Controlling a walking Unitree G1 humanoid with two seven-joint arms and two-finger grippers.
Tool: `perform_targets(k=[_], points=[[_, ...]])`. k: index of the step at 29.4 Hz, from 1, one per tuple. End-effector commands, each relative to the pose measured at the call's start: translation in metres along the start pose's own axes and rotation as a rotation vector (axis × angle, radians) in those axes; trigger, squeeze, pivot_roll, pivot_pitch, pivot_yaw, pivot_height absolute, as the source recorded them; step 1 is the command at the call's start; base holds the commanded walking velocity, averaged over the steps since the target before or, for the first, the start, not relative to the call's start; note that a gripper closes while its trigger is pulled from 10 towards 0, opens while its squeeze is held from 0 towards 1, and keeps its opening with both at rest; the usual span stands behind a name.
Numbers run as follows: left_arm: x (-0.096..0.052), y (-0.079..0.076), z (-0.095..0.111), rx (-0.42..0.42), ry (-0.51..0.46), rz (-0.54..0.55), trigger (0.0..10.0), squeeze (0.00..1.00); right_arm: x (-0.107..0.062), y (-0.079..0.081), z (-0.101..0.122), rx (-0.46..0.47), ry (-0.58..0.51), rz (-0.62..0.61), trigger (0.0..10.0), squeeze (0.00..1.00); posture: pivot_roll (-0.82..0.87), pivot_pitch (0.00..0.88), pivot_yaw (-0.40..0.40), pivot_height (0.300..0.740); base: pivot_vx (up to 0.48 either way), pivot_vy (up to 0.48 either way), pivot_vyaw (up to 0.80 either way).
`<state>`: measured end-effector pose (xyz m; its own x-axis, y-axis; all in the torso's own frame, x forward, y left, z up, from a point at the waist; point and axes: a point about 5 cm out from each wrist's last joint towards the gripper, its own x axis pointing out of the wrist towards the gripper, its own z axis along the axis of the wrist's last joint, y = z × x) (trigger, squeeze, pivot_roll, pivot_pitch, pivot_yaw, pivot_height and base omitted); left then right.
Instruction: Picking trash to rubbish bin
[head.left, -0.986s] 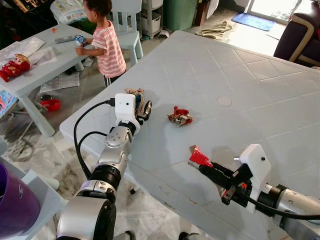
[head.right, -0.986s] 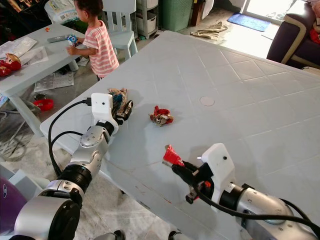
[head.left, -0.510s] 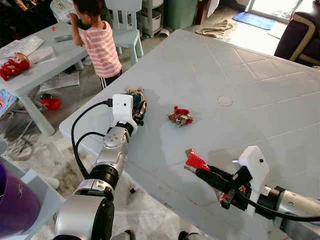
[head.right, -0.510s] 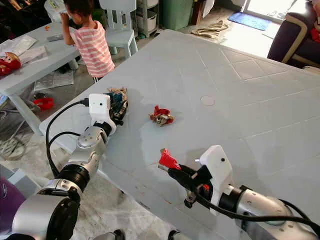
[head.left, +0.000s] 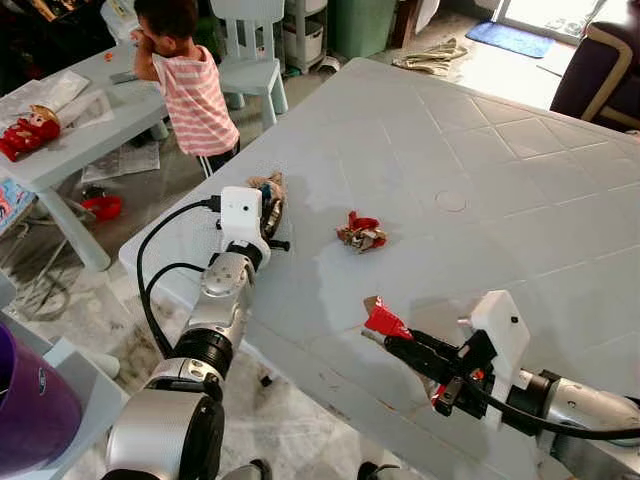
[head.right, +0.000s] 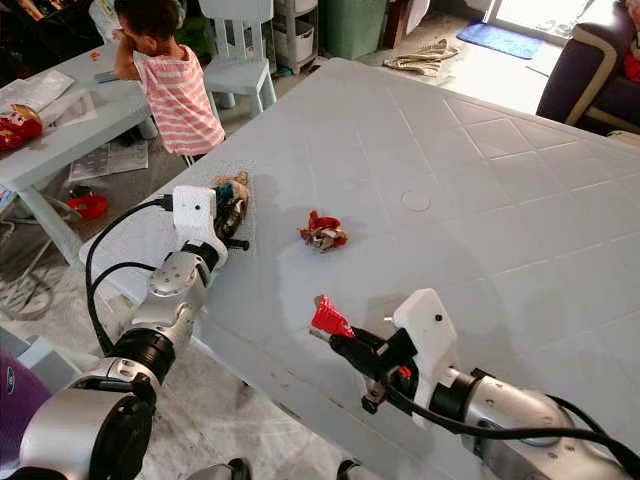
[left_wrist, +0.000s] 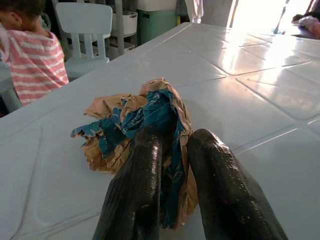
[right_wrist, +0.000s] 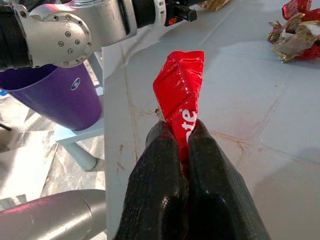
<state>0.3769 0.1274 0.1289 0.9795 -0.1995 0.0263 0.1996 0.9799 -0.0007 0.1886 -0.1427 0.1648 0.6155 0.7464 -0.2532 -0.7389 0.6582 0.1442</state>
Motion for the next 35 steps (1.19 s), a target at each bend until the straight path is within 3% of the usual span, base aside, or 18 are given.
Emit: perform_targets(k=[1,11,18,21,22,28,35], points=[[-0.003,0.001,-0.003,0.032,0.003,-0.003,0.0,0.00,0.000,-0.001,0.000,-0.008,-0.004,-0.012,0.0,0.00,-0.17,0.143,-0.011,0.740,0.000,0.000,0.00],[-0.008,0.006,-0.004,0.061,-0.032,0.019,0.0,0.00,0.005,-0.004,-0.001,-0.009,-0.016,-0.021,0.0,0.00,-0.16,0.136,-0.001,0.740,0.000,0.000,0.00],[-0.020,0.008,0.000,0.088,-0.101,0.053,0.0,0.00,0.007,-0.007,-0.002,-0.012,-0.027,-0.036,0.0,0.00,-0.14,0.131,0.005,0.740,0.000,0.000,0.00],[-0.031,0.009,0.002,0.127,-0.137,0.065,0.0,0.00,0.010,-0.009,-0.002,-0.013,-0.036,-0.049,0.0,0.00,-0.11,0.128,0.011,0.740,0.000,0.000,0.00],[-0.053,0.015,0.009,0.184,-0.196,0.124,0.0,0.00,0.016,-0.017,-0.003,-0.009,-0.061,-0.111,0.0,0.00,-0.07,0.128,0.013,0.740,0.000,0.000,0.00],[-0.074,0.019,0.019,0.216,-0.235,0.191,0.0,0.00,0.025,-0.033,0.001,-0.009,-0.111,-0.231,0.0,0.00,-0.03,0.126,0.014,0.740,0.000,0.000,0.00],[-0.106,0.004,0.023,0.218,-0.199,0.212,0.0,0.00,0.036,-0.044,0.005,-0.032,-0.165,-0.290,0.0,0.00,0.02,0.122,0.022,0.740,0.000,0.000,0.35]])
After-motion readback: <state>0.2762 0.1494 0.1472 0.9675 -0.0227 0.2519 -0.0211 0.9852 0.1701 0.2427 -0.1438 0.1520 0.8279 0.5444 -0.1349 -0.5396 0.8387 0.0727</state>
